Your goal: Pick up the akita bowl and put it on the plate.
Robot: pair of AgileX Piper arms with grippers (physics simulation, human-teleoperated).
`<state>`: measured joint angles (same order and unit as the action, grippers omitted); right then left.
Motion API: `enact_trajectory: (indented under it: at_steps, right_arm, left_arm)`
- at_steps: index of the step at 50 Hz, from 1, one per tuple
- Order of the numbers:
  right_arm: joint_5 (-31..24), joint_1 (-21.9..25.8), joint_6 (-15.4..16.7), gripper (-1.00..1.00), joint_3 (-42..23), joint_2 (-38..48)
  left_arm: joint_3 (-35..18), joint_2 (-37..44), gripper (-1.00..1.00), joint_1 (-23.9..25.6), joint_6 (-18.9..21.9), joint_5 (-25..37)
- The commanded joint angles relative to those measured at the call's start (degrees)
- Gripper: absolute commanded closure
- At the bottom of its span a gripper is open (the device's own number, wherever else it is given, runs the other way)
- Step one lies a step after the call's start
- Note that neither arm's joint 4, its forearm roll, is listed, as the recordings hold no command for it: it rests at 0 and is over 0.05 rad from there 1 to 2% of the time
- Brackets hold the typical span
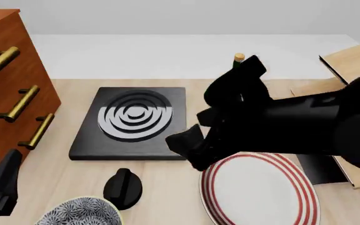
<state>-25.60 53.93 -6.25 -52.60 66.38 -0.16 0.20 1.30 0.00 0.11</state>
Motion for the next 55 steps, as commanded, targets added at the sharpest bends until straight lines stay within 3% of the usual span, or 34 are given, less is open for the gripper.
enact_trajectory:
  at_steps: [1,3,13,18,25,39,45,55]
  right_arm:
    - [2.94,4.90,-3.10,-1.00,-2.46,7.94]
    - [4.84,7.59,-4.97,-1.00,-3.80,12.23]
    - [6.61,10.31,-7.65,-1.00,-6.47,17.44]
    - [7.31,10.63,-7.96,-1.00,-7.48,19.35]
    - [9.74,11.75,-11.49,-1.00,-7.28,22.52]
    - [13.33,11.39,-13.48,-1.00,-6.01,25.95]
    - [15.20,12.79,-16.28,-1.00,-5.06,27.74]
    - [17.52,13.36,-17.29,-1.00,-3.78,29.41]
  left_arm:
    - [0.07,0.02,-1.00,0.00,-0.02,-0.09]
    - [0.07,0.02,-1.00,0.00,-0.01,-0.09]
    - [0.07,0.03,-1.00,0.02,0.01,-0.08]
    - [0.07,0.02,-1.00,0.00,0.01,-0.09]
    - [0.07,0.03,-1.00,0.00,-0.03,-0.08]
    - [0.07,0.02,-1.00,0.00,-0.01,-0.09]
    - [0.07,0.02,-1.00,-0.01,0.01,-0.09]
    - [0.07,0.02,-1.00,0.00,0.01,-0.09]
